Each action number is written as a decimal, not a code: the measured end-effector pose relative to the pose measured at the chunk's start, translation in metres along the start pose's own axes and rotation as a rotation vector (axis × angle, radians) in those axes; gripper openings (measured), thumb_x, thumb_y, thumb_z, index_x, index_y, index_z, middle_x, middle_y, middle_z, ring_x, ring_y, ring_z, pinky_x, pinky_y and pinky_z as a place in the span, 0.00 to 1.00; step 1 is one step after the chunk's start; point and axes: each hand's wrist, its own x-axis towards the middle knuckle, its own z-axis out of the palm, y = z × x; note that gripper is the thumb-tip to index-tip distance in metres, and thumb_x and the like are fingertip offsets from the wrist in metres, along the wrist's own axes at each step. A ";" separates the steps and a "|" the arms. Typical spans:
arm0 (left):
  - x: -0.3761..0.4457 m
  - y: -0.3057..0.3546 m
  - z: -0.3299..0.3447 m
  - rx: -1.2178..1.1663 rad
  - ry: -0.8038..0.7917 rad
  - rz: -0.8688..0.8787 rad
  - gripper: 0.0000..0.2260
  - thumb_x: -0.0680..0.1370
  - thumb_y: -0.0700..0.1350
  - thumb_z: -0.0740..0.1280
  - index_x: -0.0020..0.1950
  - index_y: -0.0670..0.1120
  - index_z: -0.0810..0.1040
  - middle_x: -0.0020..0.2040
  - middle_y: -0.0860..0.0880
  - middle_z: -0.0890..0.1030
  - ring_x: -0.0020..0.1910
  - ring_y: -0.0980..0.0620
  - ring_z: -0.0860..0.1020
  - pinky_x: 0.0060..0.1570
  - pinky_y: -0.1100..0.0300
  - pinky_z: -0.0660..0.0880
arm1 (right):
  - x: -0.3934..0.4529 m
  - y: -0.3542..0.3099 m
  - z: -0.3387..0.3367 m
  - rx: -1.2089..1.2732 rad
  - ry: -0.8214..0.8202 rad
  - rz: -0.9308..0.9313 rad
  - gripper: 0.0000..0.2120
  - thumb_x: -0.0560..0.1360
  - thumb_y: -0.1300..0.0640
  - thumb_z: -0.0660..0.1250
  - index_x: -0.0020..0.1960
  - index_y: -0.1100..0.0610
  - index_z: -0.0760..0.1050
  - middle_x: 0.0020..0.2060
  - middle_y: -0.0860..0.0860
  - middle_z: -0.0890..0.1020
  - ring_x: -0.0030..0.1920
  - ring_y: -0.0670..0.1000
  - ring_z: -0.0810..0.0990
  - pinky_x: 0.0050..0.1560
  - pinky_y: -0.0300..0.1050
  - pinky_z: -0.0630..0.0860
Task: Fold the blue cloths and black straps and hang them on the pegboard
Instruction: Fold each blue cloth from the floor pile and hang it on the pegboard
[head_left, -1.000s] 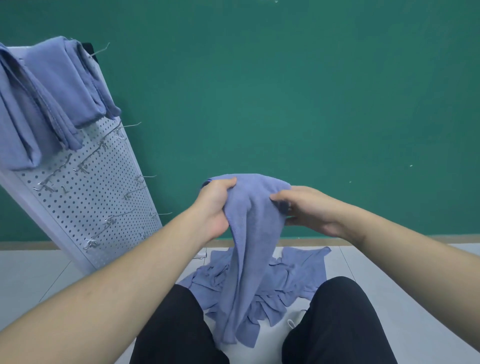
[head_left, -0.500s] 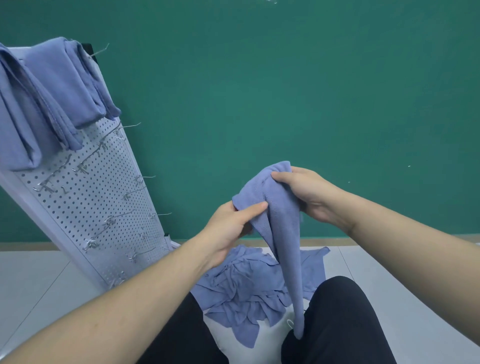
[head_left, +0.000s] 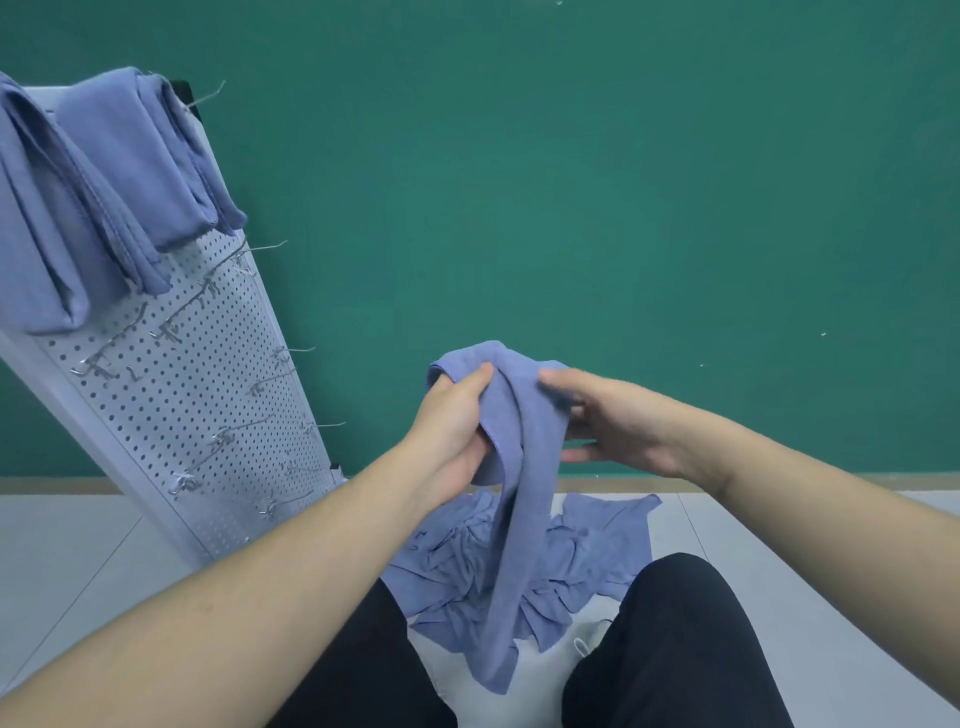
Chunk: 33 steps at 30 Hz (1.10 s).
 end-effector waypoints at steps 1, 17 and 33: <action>0.002 0.002 -0.002 -0.018 0.011 -0.005 0.09 0.86 0.43 0.58 0.63 0.47 0.76 0.54 0.47 0.85 0.48 0.55 0.85 0.46 0.57 0.79 | 0.000 0.003 0.000 -0.026 0.010 -0.020 0.15 0.80 0.45 0.66 0.58 0.54 0.81 0.52 0.52 0.85 0.53 0.51 0.83 0.64 0.55 0.78; -0.003 0.015 -0.012 -0.067 -0.020 0.057 0.16 0.82 0.52 0.65 0.67 0.46 0.74 0.56 0.48 0.85 0.55 0.54 0.84 0.53 0.56 0.78 | 0.010 -0.007 0.023 0.274 0.343 -0.112 0.08 0.81 0.59 0.59 0.51 0.56 0.77 0.39 0.50 0.83 0.35 0.49 0.81 0.35 0.39 0.76; -0.011 -0.009 -0.012 -0.060 -0.071 0.109 0.14 0.83 0.36 0.63 0.65 0.51 0.73 0.59 0.48 0.84 0.56 0.50 0.84 0.51 0.53 0.81 | 0.008 -0.005 0.004 0.196 0.087 0.052 0.23 0.78 0.32 0.59 0.53 0.50 0.79 0.39 0.49 0.80 0.38 0.50 0.76 0.45 0.47 0.74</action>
